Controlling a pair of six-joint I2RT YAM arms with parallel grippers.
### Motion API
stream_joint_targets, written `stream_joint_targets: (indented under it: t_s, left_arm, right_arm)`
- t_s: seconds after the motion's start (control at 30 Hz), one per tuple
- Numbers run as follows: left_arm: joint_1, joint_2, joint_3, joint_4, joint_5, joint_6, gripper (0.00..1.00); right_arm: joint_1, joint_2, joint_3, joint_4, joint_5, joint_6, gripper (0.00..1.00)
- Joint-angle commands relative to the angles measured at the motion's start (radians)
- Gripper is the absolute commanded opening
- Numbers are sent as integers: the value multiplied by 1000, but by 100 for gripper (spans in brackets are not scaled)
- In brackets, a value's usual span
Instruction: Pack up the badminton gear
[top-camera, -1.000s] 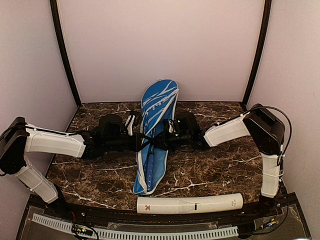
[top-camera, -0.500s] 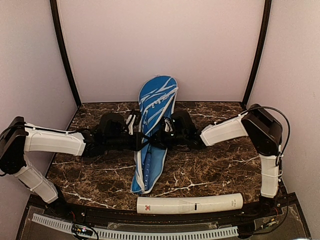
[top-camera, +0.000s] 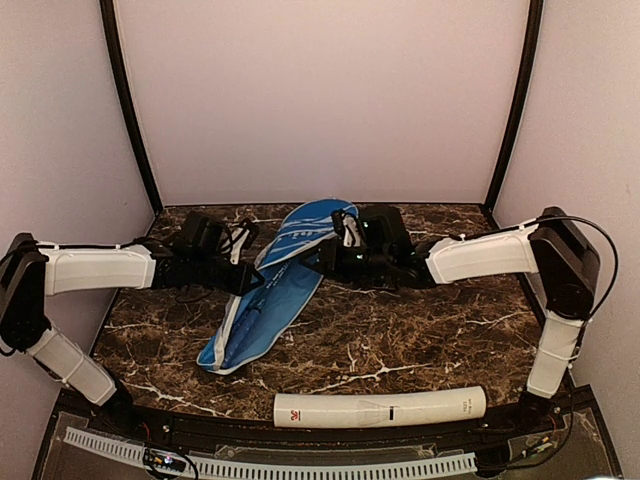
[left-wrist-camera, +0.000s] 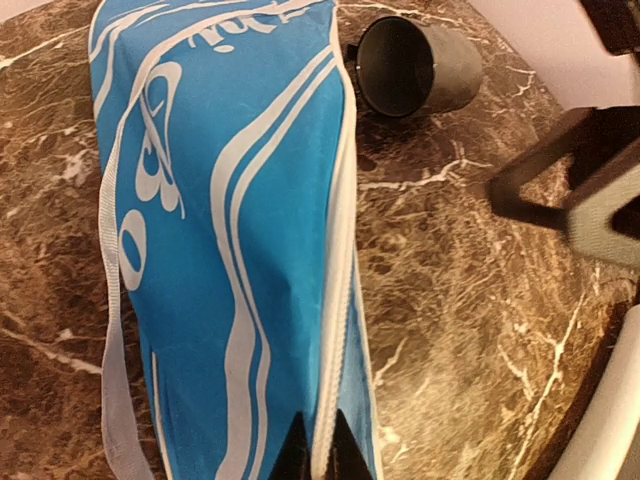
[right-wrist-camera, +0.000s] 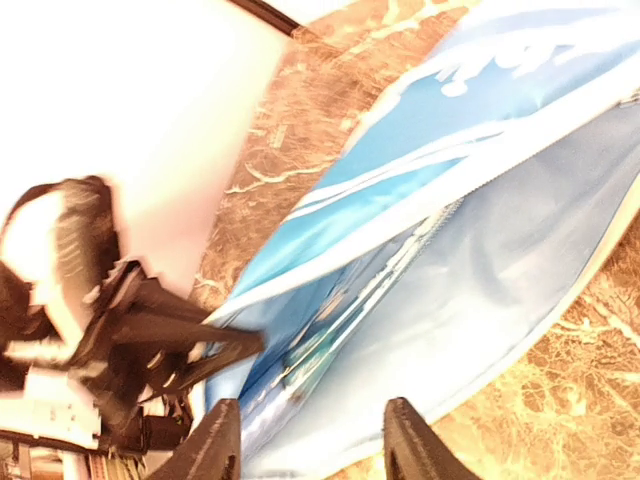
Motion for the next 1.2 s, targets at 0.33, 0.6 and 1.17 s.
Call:
stream_joint_targets:
  t_s: [0.33, 0.6, 1.17]
  left_arm:
    - [44, -52, 157, -411, -176, 284, 0]
    - [44, -104, 142, -561, -230, 446, 0]
    - [41, -111, 197, -468, -33, 357, 67]
  right_arm:
    - [-58, -316, -199, -101, 41, -209, 57]
    - [-133, -455, -333, -107, 99, -249, 60]
    - [-179, -576, -427, -110, 158, -274, 66]
